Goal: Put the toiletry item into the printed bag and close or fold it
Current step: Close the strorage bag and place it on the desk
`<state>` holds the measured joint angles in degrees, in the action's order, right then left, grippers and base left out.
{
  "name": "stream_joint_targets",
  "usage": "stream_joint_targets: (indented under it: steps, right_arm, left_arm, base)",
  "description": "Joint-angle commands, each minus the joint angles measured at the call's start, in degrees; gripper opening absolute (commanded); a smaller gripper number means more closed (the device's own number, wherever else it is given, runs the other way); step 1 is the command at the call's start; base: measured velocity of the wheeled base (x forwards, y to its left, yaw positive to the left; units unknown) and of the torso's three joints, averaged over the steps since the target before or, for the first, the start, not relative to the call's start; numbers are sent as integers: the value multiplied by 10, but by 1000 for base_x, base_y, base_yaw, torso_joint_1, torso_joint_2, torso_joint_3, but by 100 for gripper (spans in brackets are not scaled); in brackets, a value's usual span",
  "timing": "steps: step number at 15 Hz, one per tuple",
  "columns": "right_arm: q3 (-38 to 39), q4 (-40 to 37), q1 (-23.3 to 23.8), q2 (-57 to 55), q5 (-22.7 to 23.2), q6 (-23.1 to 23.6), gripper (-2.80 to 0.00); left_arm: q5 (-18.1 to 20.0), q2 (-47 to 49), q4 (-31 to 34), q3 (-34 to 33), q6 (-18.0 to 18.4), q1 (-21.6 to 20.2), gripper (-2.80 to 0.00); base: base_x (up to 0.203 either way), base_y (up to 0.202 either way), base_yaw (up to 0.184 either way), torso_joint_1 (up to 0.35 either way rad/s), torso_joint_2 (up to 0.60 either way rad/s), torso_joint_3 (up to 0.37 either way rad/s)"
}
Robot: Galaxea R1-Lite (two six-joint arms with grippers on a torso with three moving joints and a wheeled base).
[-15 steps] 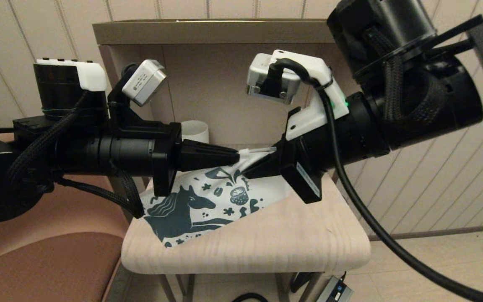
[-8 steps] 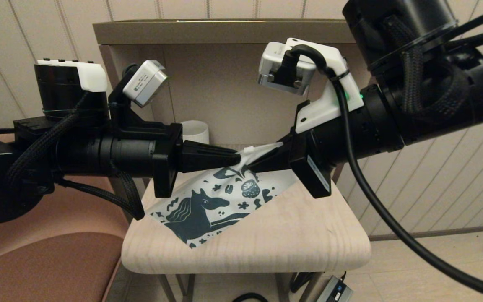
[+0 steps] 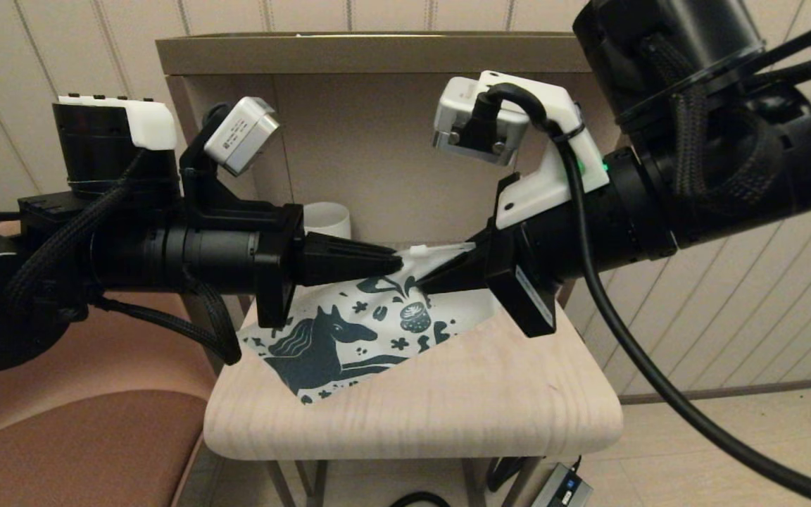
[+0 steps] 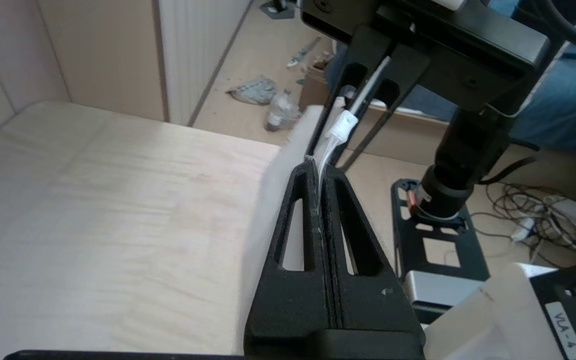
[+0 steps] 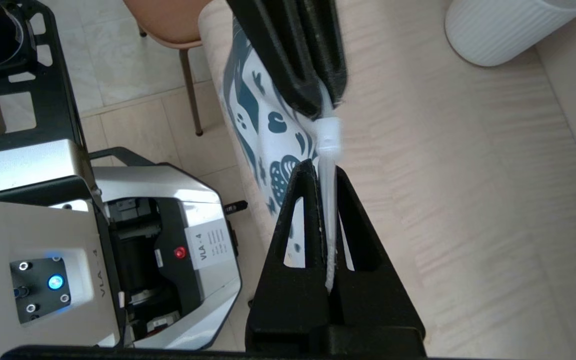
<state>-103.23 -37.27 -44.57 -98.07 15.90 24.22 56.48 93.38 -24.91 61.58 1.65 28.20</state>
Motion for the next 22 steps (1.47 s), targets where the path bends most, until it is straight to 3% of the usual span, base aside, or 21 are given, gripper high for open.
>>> stream_joint_targets:
  steps: [1, 22]
  right_arm:
    - [0, -3, -2, -3, 1, 2, -280]
    - [-4, 24, -10, -30, 5, -8, -280]
  left_arm:
    - [3, -1, -3, -3, 1, 0, 0]
    - [0, 4, -4, 4, 0, 4, 0]
  base:
    - [0, 0, 0, 0, 0, 0]
    - [0, 0, 0, 0, 0, 0]
